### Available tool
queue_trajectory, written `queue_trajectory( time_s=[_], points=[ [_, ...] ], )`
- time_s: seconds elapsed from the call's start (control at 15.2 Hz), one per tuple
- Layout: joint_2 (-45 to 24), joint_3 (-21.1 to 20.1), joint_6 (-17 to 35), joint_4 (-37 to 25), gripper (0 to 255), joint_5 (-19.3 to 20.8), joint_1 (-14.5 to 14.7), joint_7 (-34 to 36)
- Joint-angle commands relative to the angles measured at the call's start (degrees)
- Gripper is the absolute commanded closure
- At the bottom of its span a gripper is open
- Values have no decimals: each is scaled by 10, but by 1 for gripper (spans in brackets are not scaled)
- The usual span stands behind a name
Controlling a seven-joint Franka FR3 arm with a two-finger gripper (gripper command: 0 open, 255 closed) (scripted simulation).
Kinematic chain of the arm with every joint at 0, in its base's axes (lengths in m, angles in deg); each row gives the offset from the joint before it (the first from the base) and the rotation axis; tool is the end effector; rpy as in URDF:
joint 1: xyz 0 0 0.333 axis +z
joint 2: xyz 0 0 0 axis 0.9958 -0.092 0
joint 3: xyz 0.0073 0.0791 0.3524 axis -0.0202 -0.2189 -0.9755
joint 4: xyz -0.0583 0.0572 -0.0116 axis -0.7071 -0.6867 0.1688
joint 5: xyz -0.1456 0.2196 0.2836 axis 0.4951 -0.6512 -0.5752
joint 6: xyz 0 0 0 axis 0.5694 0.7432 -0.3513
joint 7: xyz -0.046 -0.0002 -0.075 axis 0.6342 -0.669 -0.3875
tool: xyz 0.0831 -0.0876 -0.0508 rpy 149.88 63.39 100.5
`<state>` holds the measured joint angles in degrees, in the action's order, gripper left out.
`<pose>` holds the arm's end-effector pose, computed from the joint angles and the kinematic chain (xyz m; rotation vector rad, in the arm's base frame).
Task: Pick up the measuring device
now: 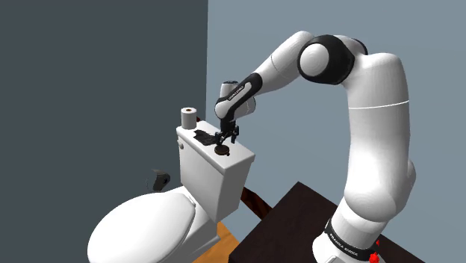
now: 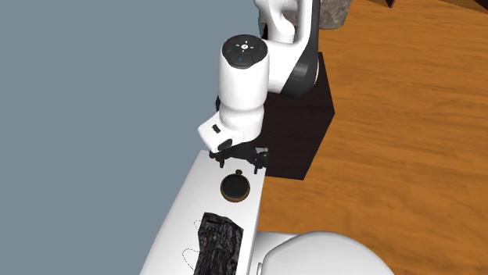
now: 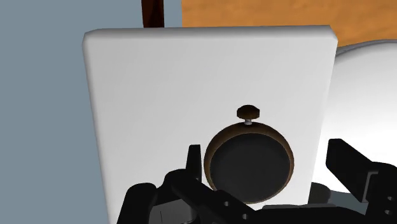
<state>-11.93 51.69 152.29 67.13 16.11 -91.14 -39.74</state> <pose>0.6248 -0.0875 0.2727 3.0978 -0.0719 0.0205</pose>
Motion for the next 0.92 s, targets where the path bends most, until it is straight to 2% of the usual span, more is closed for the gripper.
queue_trajectory(
  time_s=[0.0, 0.53, 0.59, 0.86],
  points=[
    [-18, 1, 5, -14, 0, 0, -1, 0],
    [-56, 2, 43, -14, 0, 1, -2, 2],
    [-56, 2, 43, -14, 255, 1, -2, 2],
    [-55, 2, 43, -13, 255, 1, -2, 1]
  ],
)
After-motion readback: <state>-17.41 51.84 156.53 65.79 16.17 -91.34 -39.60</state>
